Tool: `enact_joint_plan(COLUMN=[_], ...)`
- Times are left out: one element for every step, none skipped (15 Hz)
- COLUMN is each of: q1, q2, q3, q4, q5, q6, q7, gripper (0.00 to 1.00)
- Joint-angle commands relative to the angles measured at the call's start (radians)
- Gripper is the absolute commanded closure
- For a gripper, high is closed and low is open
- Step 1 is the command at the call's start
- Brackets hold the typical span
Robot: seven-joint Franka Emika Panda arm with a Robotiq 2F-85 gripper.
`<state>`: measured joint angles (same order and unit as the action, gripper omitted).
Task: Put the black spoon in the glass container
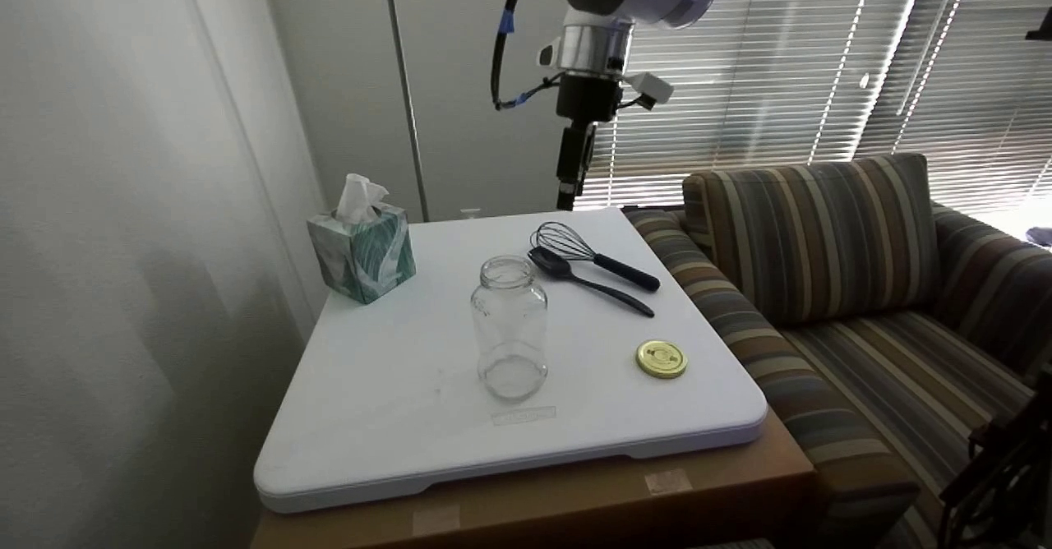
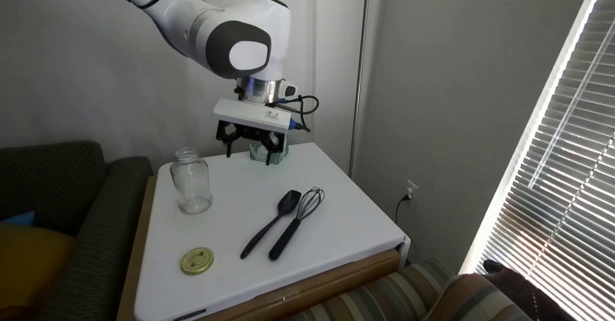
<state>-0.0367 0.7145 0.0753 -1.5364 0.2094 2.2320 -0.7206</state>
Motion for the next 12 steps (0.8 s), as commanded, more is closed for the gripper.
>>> enact_joint_plan(q1=[-0.001, -0.021, -0.039, -0.050, -0.070, -0.077, -0.086, -0.099, -0.101, -0.093, -0.098, -0.100], q2=[0.030, 0.058, 0.090, 0.123, 0.158, 0.198, 0.236, 0.269, 0.294, 0.235, 0.261, 0.278], q3=[0.000, 0.015, 0.031, 0.040, 0.058, 0.060, 0.071, 0.088, 0.095, 0.082, 0.090, 0.093], q4=[-0.040, -0.036, -0.022, -0.009, 0.012, 0.042, 0.077, 0.107, 0.138, 0.056, 0.085, 0.106], q5=[-0.041, -0.016, 0.002, 0.009, 0.025, 0.028, 0.028, 0.029, 0.021, -0.018, -0.017, -0.016], q6=[0.151, 0.203, 0.243, 0.293, 0.326, 0.360, 0.380, 0.399, 0.403, 0.389, 0.397, 0.398], q7=[0.139, 0.176, 0.203, 0.236, 0.254, 0.291, 0.312, 0.323, 0.343, 0.340, 0.349, 0.355], gripper=[0.00, 0.00, 0.00, 0.00, 0.00, 0.00, 0.00, 0.00, 0.00, 0.00, 0.00, 0.00])
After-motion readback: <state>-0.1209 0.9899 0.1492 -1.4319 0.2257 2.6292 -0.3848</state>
